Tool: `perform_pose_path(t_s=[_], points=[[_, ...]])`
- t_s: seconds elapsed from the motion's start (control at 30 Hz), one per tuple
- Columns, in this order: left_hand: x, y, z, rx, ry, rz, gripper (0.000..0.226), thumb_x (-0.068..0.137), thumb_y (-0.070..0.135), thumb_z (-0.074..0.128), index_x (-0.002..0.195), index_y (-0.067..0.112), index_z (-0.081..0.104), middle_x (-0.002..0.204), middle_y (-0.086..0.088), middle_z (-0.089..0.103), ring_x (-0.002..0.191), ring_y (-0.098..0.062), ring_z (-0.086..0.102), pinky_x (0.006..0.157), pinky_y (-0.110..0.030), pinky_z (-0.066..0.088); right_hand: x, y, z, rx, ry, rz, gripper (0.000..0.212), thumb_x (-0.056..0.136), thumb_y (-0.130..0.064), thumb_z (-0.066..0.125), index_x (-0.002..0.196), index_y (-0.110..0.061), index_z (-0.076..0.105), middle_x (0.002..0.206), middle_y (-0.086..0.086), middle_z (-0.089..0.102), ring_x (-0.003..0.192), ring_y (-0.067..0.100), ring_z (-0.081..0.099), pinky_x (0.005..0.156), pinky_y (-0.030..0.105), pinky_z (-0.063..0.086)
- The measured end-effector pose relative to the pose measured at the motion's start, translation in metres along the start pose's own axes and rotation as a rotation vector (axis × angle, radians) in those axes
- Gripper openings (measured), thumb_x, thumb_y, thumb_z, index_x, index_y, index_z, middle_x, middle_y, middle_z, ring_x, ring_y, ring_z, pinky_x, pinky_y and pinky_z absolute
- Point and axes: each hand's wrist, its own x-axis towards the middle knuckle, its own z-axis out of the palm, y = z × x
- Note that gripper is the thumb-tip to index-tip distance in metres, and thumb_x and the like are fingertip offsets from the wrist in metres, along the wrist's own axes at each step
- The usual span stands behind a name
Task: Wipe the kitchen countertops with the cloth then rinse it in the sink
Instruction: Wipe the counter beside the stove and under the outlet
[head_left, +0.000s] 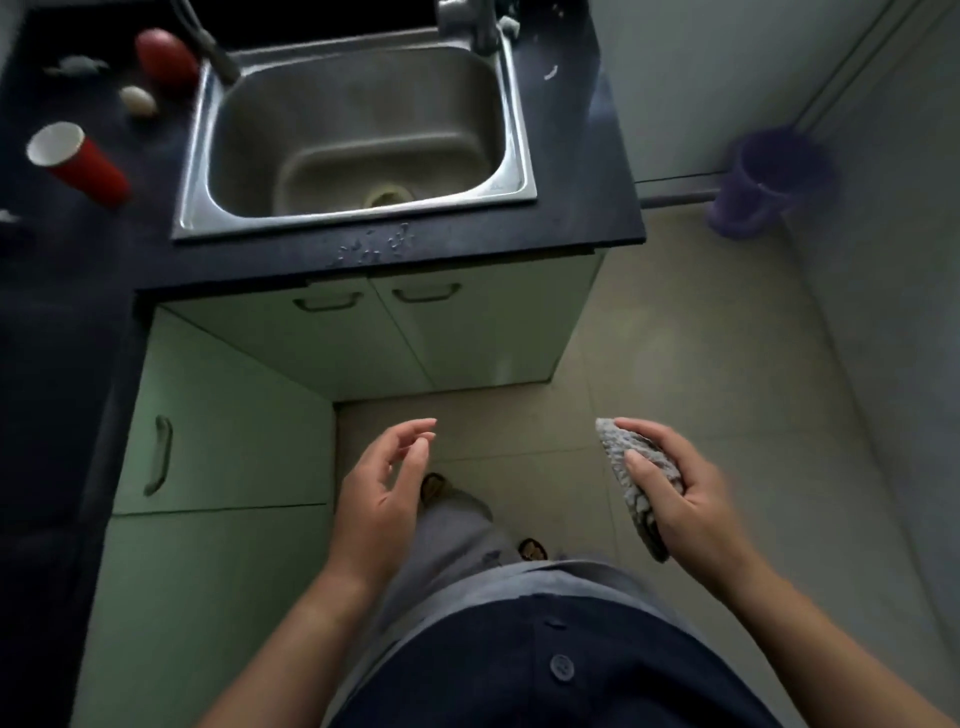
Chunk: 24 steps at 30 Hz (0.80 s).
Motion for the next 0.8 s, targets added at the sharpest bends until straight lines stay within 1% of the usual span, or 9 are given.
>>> perform_pose_path(t_s=[0.1, 0.17, 0.27, 0.37, 0.43, 0.5, 0.6, 0.67, 0.8], points=[[0.034, 0.005, -0.001, 0.027, 0.004, -0.007, 0.022, 0.092, 0.030, 0.048, 0.102, 0.039, 0.065, 0.103, 0.014, 0.068, 0.098, 0.004, 0.060, 0.077, -0.005, 0.042, 0.032, -0.004, 0.003, 0.022, 0.019, 0.028, 0.025, 0.091, -0.012, 0.056, 0.110, -0.028, 0.064, 0.114, -0.005, 0.064, 0.104, 0.006, 0.059, 0.090, 0.029, 0.046], [0.066, 0.009, -0.001, 0.042, 0.001, -0.005, 0.022, 0.095, 0.026, 0.048, 0.103, 0.038, 0.065, 0.102, 0.015, 0.068, 0.096, 0.004, 0.061, 0.076, -0.005, 0.042, 0.061, -0.010, 0.007, 0.019, 0.016, 0.031, 0.024, 0.092, -0.015, 0.057, 0.110, -0.029, 0.064, 0.114, -0.007, 0.064, 0.105, 0.005, 0.059, 0.090, 0.027, 0.045], [0.125, 0.019, -0.001, 0.042, -0.006, 0.005, 0.022, 0.096, 0.023, 0.049, 0.106, 0.034, 0.065, 0.105, 0.011, 0.068, 0.100, 0.004, 0.060, 0.078, -0.005, 0.041, 0.116, -0.028, 0.017, 0.004, 0.022, 0.018, 0.023, 0.091, -0.020, 0.056, 0.110, -0.030, 0.063, 0.115, -0.010, 0.063, 0.104, 0.000, 0.057, 0.088, 0.021, 0.045], [0.188, 0.040, -0.010, 0.053, -0.020, 0.020, 0.021, 0.094, 0.028, 0.050, 0.106, 0.035, 0.065, 0.105, 0.010, 0.068, 0.100, 0.002, 0.060, 0.078, -0.005, 0.041, 0.176, -0.059, 0.026, 0.021, 0.049, 0.007, 0.025, 0.091, -0.014, 0.056, 0.111, -0.026, 0.064, 0.114, -0.007, 0.064, 0.103, -0.001, 0.057, 0.086, 0.012, 0.043], [0.228, 0.057, -0.021, 0.061, -0.019, 0.048, 0.022, 0.091, 0.033, 0.048, 0.106, 0.034, 0.065, 0.105, 0.011, 0.068, 0.100, 0.002, 0.061, 0.078, -0.006, 0.041, 0.214, -0.082, 0.030, 0.045, 0.061, -0.016, 0.023, 0.091, -0.015, 0.057, 0.110, -0.027, 0.064, 0.114, -0.009, 0.064, 0.103, -0.001, 0.058, 0.085, 0.008, 0.042], [0.269, 0.072, -0.031, 0.069, -0.023, 0.082, 0.024, 0.089, 0.036, 0.047, 0.105, 0.034, 0.065, 0.104, 0.012, 0.068, 0.097, 0.002, 0.061, 0.078, -0.007, 0.042, 0.252, -0.102, 0.034, 0.038, 0.067, -0.045, 0.023, 0.091, -0.020, 0.057, 0.111, -0.028, 0.064, 0.115, -0.009, 0.064, 0.105, 0.000, 0.057, 0.089, 0.012, 0.041], [0.314, 0.085, -0.041, 0.087, -0.016, 0.065, 0.025, 0.088, 0.041, 0.044, 0.105, 0.039, 0.062, 0.104, 0.015, 0.067, 0.094, 0.005, 0.059, 0.075, -0.005, 0.041, 0.297, -0.122, 0.038, 0.032, 0.077, -0.059, 0.025, 0.091, -0.018, 0.056, 0.113, -0.027, 0.063, 0.116, -0.006, 0.063, 0.107, 0.004, 0.057, 0.093, 0.022, 0.042], [0.332, 0.091, -0.045, 0.078, -0.011, 0.042, 0.025, 0.087, 0.043, 0.044, 0.105, 0.041, 0.061, 0.105, 0.014, 0.066, 0.099, 0.005, 0.058, 0.076, -0.004, 0.041, 0.317, -0.129, 0.039, 0.045, 0.082, -0.049, 0.025, 0.091, -0.017, 0.056, 0.113, -0.028, 0.063, 0.115, -0.007, 0.064, 0.106, 0.004, 0.058, 0.093, 0.023, 0.042], [0.355, 0.094, -0.041, 0.076, 0.008, -0.005, 0.026, 0.086, 0.044, 0.045, 0.105, 0.041, 0.062, 0.106, 0.014, 0.067, 0.102, 0.003, 0.058, 0.077, -0.008, 0.043, 0.349, -0.134, 0.038, 0.020, 0.034, -0.014, 0.025, 0.090, -0.018, 0.057, 0.110, -0.031, 0.064, 0.114, -0.010, 0.064, 0.105, 0.001, 0.058, 0.090, 0.020, 0.042]])
